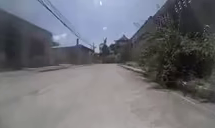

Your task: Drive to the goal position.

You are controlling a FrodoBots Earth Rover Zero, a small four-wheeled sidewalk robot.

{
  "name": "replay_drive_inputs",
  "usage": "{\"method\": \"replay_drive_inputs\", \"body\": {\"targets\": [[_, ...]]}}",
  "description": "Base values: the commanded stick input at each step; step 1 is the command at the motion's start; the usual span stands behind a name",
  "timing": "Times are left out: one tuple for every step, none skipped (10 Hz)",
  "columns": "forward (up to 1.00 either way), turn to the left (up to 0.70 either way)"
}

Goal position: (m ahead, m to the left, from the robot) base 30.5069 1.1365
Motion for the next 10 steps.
{"method": "replay_drive_inputs", "body": {"targets": [[0.85,0.0],[0.85,0.0],[0.85,0.0],[0.85,0.0],[0.85,0.0],[0.85,0.0],[0.85,-0.09],[0.85,-0.23],[0.85,-0.34],[0.85,-0.34]]}}
